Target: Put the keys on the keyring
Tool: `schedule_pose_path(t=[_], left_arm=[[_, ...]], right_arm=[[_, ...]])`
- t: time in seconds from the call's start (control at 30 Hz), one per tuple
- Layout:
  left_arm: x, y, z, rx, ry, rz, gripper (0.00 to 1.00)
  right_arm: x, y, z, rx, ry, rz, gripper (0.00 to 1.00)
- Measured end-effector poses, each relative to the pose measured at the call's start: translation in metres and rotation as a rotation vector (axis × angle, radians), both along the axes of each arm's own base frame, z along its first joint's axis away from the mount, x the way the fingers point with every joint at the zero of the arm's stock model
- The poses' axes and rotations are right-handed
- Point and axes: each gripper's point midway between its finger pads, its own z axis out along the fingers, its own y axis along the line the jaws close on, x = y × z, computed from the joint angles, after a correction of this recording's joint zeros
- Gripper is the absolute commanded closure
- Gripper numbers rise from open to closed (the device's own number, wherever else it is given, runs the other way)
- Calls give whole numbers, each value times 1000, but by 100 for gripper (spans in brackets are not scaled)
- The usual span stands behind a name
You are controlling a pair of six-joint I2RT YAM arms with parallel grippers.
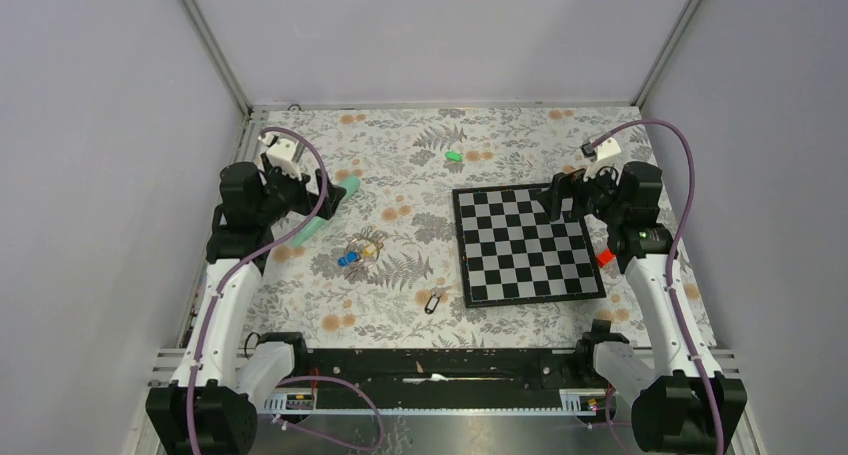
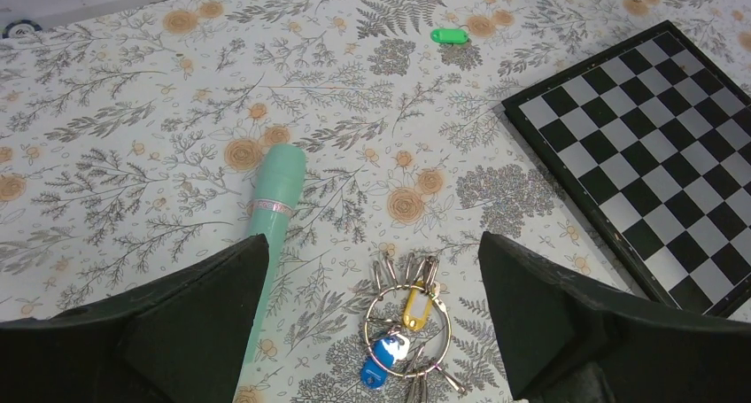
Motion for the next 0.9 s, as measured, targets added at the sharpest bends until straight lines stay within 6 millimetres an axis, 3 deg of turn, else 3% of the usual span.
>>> schedule_pose_path(t=[0.3, 0.63, 0.9], left_arm=[[8, 9, -11, 2, 41, 54, 1], [7, 4, -67, 25, 248, -13, 2], [-1, 2, -85, 73, 304, -55, 6]], right_arm=[[1, -1, -2, -12, 1, 5, 1], [-3, 8, -25, -1, 84, 76, 1], [-8, 12, -28, -26, 77, 134, 1]])
